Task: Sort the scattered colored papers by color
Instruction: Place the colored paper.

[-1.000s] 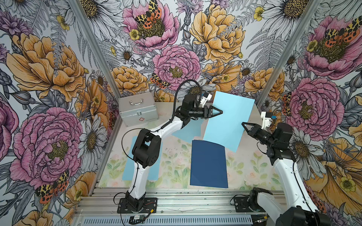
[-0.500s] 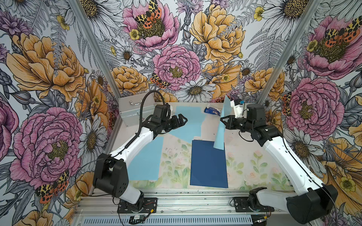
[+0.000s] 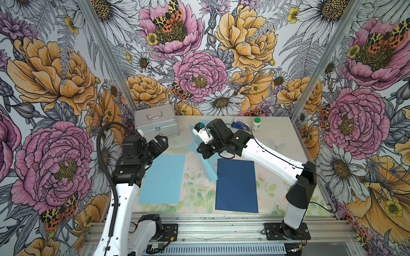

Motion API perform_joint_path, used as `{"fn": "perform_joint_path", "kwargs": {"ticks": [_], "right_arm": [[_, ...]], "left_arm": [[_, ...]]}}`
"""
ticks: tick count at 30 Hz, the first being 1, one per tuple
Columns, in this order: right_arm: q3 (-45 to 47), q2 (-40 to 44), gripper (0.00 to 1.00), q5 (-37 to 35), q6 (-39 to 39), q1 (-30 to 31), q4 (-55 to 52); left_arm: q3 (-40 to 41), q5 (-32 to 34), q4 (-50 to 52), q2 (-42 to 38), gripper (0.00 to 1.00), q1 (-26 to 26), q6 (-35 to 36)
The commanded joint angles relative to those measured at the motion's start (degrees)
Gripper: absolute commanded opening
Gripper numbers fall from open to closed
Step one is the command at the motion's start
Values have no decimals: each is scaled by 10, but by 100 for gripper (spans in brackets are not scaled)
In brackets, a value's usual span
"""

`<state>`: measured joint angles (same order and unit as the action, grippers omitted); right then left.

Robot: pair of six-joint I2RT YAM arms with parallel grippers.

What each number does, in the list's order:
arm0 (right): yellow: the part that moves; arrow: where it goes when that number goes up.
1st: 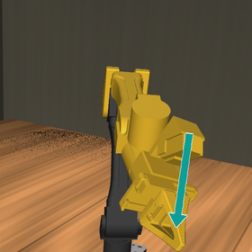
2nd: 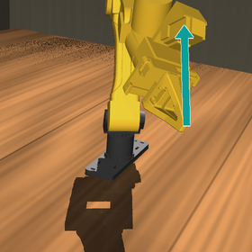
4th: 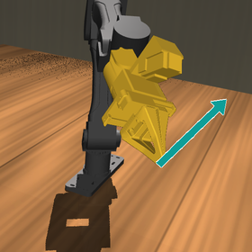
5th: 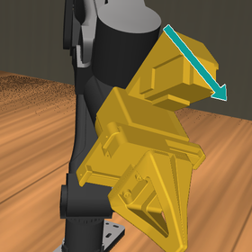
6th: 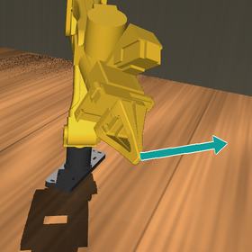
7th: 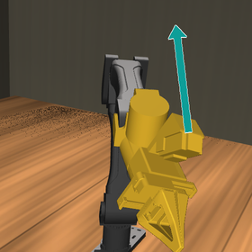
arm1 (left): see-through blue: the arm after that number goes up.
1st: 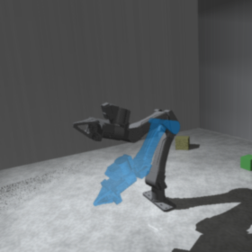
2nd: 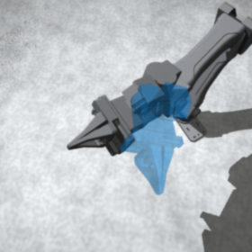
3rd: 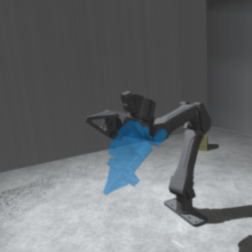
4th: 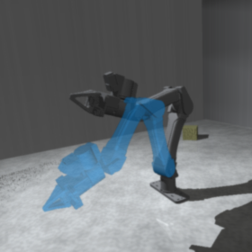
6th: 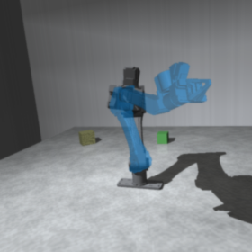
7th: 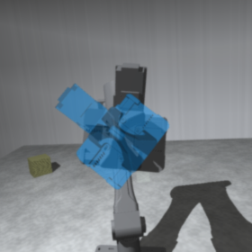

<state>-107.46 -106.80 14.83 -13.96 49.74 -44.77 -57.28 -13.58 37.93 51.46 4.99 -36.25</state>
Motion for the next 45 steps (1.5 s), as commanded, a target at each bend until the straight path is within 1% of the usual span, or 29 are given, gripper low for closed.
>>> {"fn": "perform_joint_path", "kwargs": {"ticks": [1,4,6,9,11,12,13,15,18,23,26,30,35,38,41,45], "right_arm": [[-127,-64,0,78,-15,22,7],[-228,-118,0,98,-33,42,7],[-272,-141,0,96,-48,51,10],[-278,-149,0,83,-94,55,52],[-257,-148,0,62,-131,55,84],[-241,-148,0,53,-151,54,100],[-229,-152,0,50,-178,51,113],[-199,-163,0,39,-234,40,129],[-98,-164,0,33,-313,32,211],[44,-175,0,20,-414,35,338],[90,-192,0,18,-462,38,391],[124,-208,0,18,-490,39,438],[129,-222,0,-4,-498,48,440],[130,-230,0,-16,-501,57,451],[110,-250,0,-8,-504,59,445],[99,-266,0,-2,-511,62,447]], "left_arm": [[24,-68,35,-10,98,63,-17],[32,-86,36,-45,98,118,-30],[32,-97,41,-68,98,156,-36],[27,-116,56,-89,98,213,-35],[22,-130,60,-97,98,249,-32],[19,-131,59,-99,98,256,-28],[18,-119,60,-100,98,258,-22],[17,-101,62,-100,98,258,-13],[26,-103,62,-92,98,258,-14],[50,-108,61,-76,98,258,-9],[71,-116,48,-68,98,255,-15],[100,-111,27,-54,98,224,-25],[133,-67,0,-44,98,151,-44],[153,-54,-20,-34,98,123,-56],[171,-53,-34,-22,98,111,-62],[188,-55,-50,-10,98,109,-65]]}}
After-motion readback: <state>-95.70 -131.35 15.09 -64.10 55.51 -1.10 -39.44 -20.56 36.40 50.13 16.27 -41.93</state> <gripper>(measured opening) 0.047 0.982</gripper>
